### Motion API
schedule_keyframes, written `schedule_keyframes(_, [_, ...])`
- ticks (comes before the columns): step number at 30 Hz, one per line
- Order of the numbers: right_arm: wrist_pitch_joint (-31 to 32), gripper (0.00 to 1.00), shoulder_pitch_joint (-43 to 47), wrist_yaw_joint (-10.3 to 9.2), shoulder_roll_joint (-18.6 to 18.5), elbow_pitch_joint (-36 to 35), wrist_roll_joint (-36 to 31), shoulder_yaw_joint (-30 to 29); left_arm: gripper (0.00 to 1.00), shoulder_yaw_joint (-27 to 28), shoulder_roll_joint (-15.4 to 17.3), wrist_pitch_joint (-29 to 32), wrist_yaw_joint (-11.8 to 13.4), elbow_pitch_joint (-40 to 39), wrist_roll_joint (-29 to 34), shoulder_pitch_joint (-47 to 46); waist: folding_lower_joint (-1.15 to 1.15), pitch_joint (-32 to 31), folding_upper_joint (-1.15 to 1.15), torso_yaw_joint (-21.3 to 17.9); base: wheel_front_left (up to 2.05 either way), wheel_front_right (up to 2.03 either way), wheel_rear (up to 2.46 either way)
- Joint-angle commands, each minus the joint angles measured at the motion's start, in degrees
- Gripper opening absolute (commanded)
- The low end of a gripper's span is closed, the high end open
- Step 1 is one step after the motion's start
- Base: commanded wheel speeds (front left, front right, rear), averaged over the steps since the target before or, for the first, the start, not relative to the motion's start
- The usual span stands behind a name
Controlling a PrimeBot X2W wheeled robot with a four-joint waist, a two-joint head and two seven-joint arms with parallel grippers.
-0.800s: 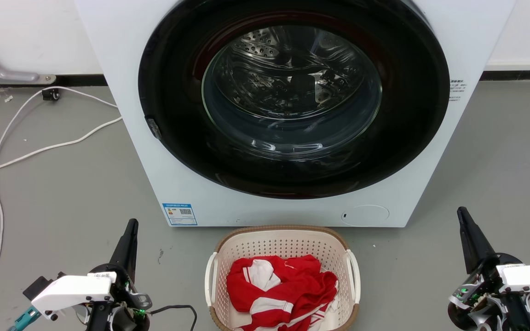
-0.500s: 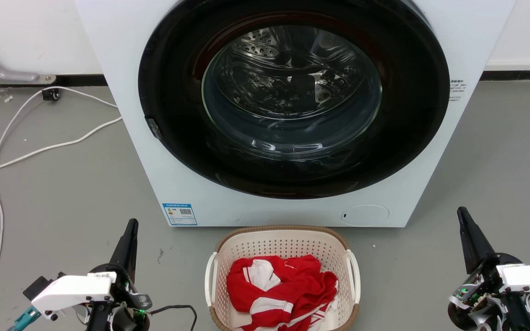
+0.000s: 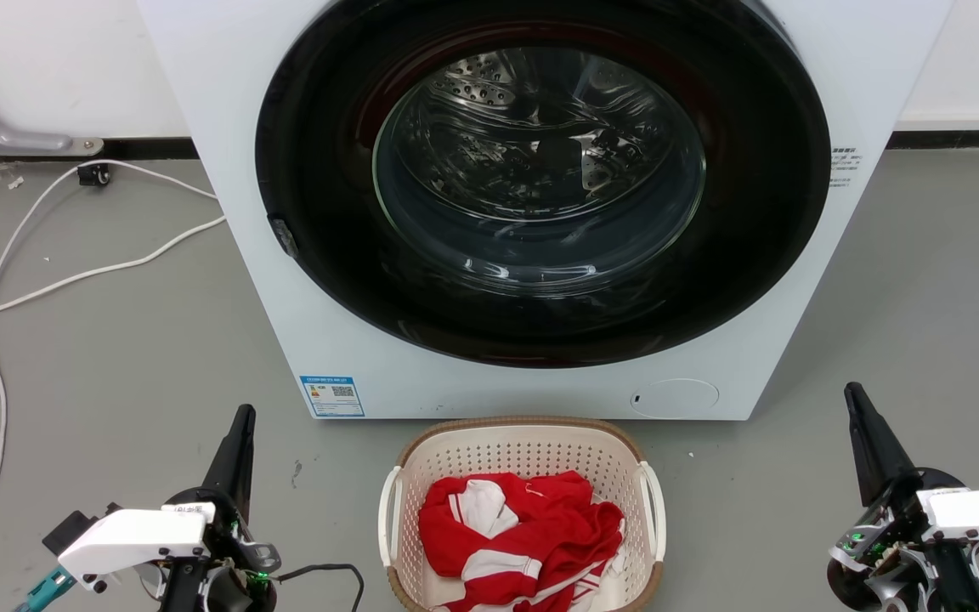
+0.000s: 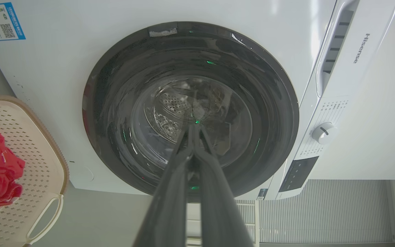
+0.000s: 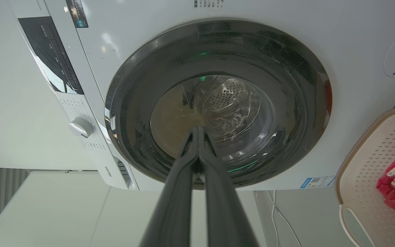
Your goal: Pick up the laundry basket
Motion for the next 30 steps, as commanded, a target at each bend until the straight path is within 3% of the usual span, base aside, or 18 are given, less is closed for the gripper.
schedule_keyframes(1, [0.07, 0.00, -0.71, 0.02, 0.26, 0.06, -0.05, 0.03, 0.00, 0.13, -0.11, 0.06, -0.18, -0.03, -0.06, -0.44, 0.00, 0.00, 0.00, 0.00, 0.00, 0.00, 0.00])
schedule_keyframes(2, [0.00, 1.00, 0.00, 0.00, 0.00, 0.00, 0.00, 0.00, 1.00, 0.00, 0.00, 0.00, 0.00, 0.00, 0.00, 0.00, 0.00, 0.00, 0.00, 0.00, 0.00, 0.00, 0.00])
schedule_keyframes(16, [-3.49, 1.00, 1.65, 0.01, 0.04, -1.18, -4.56, 2.02, 1.00, -2.62, -0.04, -3.50, -0.02, -1.15, 3.57, 0.28, 0.00, 0.03, 0.00, -0.06, 0.00, 0.00, 0.00])
schedule_keyframes(22, [-5.05, 1.00, 2.10, 0.01, 0.05, -2.37, -11.28, 2.56, 1.00, -2.91, -0.04, -5.05, -0.03, -2.73, 8.05, 0.27, 0.00, 0.10, 0.00, -0.02, 0.00, 0.00, 0.00])
schedule_keyframes(30, [-6.98, 1.00, 2.65, 0.01, 0.06, -3.64, -24.94, 2.67, 1.00, -3.70, -0.03, -6.98, -0.01, -4.02, 18.34, 0.14, 0.00, 0.14, 0.00, 0.03, 0.00, 0.00, 0.00])
